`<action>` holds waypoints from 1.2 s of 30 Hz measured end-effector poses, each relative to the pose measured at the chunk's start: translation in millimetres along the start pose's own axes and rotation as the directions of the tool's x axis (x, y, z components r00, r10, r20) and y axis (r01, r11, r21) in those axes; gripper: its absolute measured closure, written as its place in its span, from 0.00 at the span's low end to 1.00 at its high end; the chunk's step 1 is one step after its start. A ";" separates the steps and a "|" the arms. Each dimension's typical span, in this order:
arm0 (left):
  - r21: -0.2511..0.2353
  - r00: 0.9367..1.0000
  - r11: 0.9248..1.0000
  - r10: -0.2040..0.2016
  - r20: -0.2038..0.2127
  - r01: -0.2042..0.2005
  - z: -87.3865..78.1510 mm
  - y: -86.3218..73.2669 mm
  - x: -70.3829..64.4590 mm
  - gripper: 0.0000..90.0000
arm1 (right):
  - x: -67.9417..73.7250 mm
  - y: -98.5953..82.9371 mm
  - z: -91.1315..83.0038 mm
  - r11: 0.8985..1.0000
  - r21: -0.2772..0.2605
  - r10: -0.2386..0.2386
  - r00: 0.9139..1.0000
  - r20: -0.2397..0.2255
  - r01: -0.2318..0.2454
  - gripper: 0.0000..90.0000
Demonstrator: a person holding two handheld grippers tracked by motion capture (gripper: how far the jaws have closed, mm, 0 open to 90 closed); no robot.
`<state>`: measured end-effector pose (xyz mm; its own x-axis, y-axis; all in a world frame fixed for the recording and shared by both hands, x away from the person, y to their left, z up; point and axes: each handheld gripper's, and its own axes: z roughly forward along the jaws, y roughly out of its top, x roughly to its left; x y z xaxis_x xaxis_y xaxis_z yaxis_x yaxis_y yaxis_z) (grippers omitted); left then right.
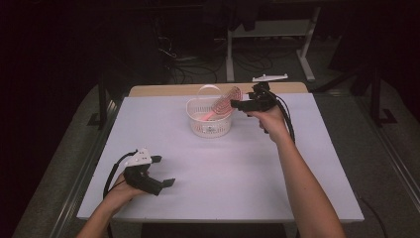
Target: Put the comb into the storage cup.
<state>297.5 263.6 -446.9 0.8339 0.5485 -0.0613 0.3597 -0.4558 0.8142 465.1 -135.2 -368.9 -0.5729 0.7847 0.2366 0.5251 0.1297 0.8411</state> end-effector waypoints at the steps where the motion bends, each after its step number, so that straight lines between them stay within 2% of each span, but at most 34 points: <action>1: -0.001 1.000 1.000 -0.002 -0.001 0.002 -0.3 -0.1 0.1 0.00 | -0.2 -1.1 -1.1 1.000 0.001 -0.003 1.000 -0.001 0.003 0.10; 17: -0.003 1.000 1.000 -0.009 -0.007 0.009 -2.9 0.0 1.7 0.00 | 1.5 -28.4 -20.0 0.998 0.036 -0.055 0.998 -0.029 0.056 0.06; 28: -0.009 1.000 1.000 -0.012 -0.006 0.012 -4.3 0.1 3.5 0.00 | 13.8 -49.0 -30.6 0.991 0.054 -0.123 0.991 -0.049 0.125 0.01; 36: -0.005 1.000 1.000 -0.011 0.000 0.011 -2.9 0.4 3.8 0.00 | 18.8 -70.1 -38.6 0.987 0.061 -0.143 0.988 -0.061 0.147 0.00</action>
<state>299.6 267.5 -445.1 0.8297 0.5537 -0.0700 0.3668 -0.4463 0.8163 393.2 -153.0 -404.6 -0.6797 0.7194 0.1428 0.4722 0.2802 0.8357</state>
